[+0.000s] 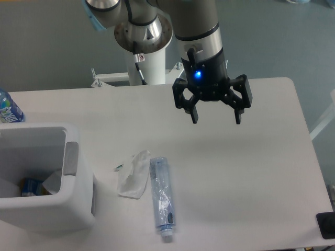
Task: Place the trash in the trash can
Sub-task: 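Move the open gripper down over the crumpled white tissue, then close the gripper on the white tissue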
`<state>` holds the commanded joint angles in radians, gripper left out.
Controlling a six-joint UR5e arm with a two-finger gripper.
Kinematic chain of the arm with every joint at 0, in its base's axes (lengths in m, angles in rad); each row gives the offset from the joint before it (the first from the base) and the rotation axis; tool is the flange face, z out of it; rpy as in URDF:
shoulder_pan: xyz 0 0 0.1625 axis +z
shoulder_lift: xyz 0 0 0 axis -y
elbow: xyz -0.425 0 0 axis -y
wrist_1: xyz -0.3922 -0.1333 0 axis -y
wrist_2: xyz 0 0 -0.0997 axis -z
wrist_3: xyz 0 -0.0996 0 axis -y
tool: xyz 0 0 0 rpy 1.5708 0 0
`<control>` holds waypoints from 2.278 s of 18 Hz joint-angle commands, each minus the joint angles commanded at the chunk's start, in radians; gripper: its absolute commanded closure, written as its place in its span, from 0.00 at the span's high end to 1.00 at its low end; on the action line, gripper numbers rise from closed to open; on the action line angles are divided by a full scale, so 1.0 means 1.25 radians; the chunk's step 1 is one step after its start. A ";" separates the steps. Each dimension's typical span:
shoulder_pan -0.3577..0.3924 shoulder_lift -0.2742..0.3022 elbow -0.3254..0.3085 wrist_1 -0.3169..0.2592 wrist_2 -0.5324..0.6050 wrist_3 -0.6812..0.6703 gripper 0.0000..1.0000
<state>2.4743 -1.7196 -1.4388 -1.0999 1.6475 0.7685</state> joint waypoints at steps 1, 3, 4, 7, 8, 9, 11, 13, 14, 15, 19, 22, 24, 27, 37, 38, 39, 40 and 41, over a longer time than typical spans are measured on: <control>-0.002 0.000 -0.005 0.000 0.001 0.000 1.00; -0.006 0.002 -0.028 0.002 -0.001 -0.001 1.00; -0.012 0.004 -0.045 0.005 -0.004 -0.007 1.00; -0.016 0.015 -0.116 0.018 -0.006 0.000 1.00; -0.018 0.017 -0.146 0.029 -0.009 -0.002 1.00; -0.031 0.016 -0.175 0.050 -0.009 -0.010 1.00; -0.051 0.015 -0.230 0.087 -0.007 -0.015 1.00; -0.081 0.005 -0.270 0.098 -0.006 -0.038 1.00; -0.092 -0.005 -0.275 0.099 -0.009 -0.042 1.00; -0.109 -0.013 -0.272 0.099 -0.015 -0.039 1.00; -0.156 -0.072 -0.286 0.101 -0.097 -0.039 1.00; -0.172 -0.105 -0.292 0.131 -0.169 -0.038 1.00; -0.175 -0.125 -0.296 0.163 -0.196 -0.040 1.00; -0.195 -0.151 -0.295 0.189 -0.196 -0.049 1.00; -0.200 -0.207 -0.282 0.206 -0.191 -0.052 1.00; -0.201 -0.209 -0.282 0.207 -0.190 -0.052 0.93; -0.201 -0.209 -0.283 0.207 -0.188 -0.052 0.78; -0.201 -0.210 -0.282 0.207 -0.188 -0.054 0.63; -0.201 -0.211 -0.282 0.209 -0.187 -0.066 0.48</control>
<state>2.2227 -1.9834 -1.7917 -0.8391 1.4143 0.6858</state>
